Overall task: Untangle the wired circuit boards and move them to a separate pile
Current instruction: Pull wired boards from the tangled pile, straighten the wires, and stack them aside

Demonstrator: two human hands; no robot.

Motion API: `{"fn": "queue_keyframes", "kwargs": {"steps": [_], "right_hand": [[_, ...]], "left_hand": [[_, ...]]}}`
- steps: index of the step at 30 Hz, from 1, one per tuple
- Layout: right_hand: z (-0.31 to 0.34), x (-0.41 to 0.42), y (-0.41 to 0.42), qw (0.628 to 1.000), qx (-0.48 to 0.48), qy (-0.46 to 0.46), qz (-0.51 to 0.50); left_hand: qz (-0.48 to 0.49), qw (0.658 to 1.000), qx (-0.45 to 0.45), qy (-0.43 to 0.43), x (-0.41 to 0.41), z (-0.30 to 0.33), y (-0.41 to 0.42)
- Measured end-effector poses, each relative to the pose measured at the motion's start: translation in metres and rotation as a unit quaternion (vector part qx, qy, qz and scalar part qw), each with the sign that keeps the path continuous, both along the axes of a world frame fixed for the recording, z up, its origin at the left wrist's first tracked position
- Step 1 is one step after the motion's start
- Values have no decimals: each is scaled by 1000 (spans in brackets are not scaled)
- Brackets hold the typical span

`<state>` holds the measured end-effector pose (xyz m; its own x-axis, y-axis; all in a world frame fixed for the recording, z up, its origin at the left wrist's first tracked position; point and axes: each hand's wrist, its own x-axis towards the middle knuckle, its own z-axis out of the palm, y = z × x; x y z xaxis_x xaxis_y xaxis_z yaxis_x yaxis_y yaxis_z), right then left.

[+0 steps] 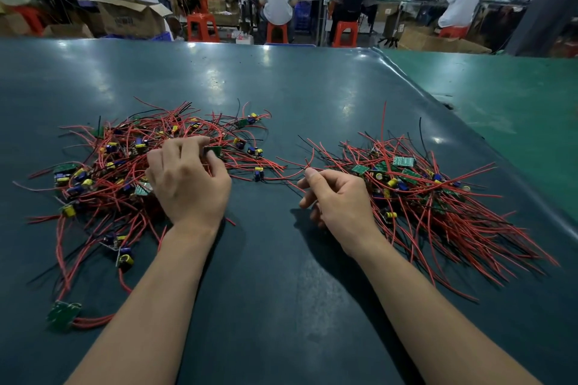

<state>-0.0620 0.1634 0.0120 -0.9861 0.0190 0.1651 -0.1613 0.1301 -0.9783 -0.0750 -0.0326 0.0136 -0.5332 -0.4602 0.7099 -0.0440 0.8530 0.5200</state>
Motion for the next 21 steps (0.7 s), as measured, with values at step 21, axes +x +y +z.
{"fn": "queue_keyframes", "kwargs": {"steps": [21], "right_hand": [[-10, -39, 30, 981, -22, -27, -190]], "left_hand": [[-164, 985, -45, -33, 2, -5, 11]]}}
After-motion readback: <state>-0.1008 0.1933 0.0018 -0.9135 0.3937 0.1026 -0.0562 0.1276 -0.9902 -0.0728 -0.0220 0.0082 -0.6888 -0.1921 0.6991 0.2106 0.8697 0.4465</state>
